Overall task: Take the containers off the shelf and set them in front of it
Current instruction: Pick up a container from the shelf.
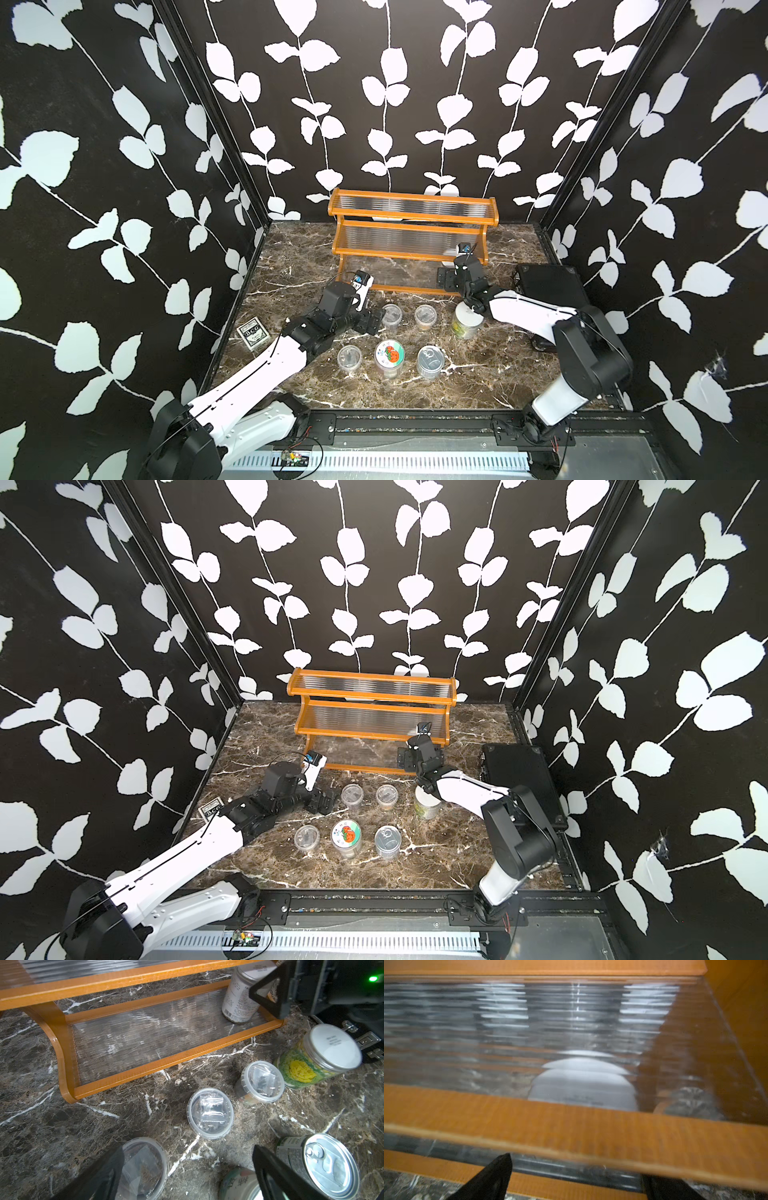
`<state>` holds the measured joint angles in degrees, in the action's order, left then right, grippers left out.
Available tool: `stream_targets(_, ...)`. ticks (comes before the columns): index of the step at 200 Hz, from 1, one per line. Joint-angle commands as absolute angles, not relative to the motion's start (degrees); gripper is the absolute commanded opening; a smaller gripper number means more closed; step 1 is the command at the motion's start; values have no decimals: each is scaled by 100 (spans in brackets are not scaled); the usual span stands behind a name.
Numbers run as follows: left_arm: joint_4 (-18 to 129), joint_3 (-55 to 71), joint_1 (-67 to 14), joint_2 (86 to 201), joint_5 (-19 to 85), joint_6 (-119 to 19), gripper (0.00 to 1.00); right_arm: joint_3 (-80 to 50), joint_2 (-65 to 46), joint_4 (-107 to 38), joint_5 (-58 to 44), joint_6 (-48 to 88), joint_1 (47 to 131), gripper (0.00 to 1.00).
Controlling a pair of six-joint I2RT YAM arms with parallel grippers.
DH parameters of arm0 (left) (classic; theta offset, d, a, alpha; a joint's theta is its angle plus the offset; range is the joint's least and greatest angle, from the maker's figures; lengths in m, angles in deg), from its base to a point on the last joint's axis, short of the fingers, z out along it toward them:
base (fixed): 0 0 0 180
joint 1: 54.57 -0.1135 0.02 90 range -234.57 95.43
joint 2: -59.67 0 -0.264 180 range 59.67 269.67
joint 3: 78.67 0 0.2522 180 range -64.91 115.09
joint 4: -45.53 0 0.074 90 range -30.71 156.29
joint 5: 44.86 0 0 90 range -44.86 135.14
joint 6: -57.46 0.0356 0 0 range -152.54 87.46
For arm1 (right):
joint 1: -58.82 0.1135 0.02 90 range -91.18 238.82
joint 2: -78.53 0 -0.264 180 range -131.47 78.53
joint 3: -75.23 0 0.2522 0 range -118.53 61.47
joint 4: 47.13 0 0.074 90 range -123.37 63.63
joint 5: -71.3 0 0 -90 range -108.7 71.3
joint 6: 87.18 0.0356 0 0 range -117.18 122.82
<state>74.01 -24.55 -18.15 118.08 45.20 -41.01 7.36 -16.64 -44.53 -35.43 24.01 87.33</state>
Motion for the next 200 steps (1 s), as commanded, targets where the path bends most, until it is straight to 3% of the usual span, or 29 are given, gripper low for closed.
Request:
stream_targets(1, 7414, -2386, -1854, 11723, 4510, -4089, 99, 396, -1897, -4980, -3808, 2162, 8672, 100)
stream_targets(123, 7309, -2430, -1862, 11762, 4374, -4186, 99, -85, -3008, -5883, -4143, 2065, 8615, 100)
stream_targets(163, 7272, -2423, -1862, 11814, 4345, -4186, 99, 158, -2859, -6089, -3659, 1855, 8607, 83)
stream_targets(200, 7238, -2422, -1875, 11893, 4297, -4164, 99, 561, -2605, -6237, -3369, 1855, 8607, 77)
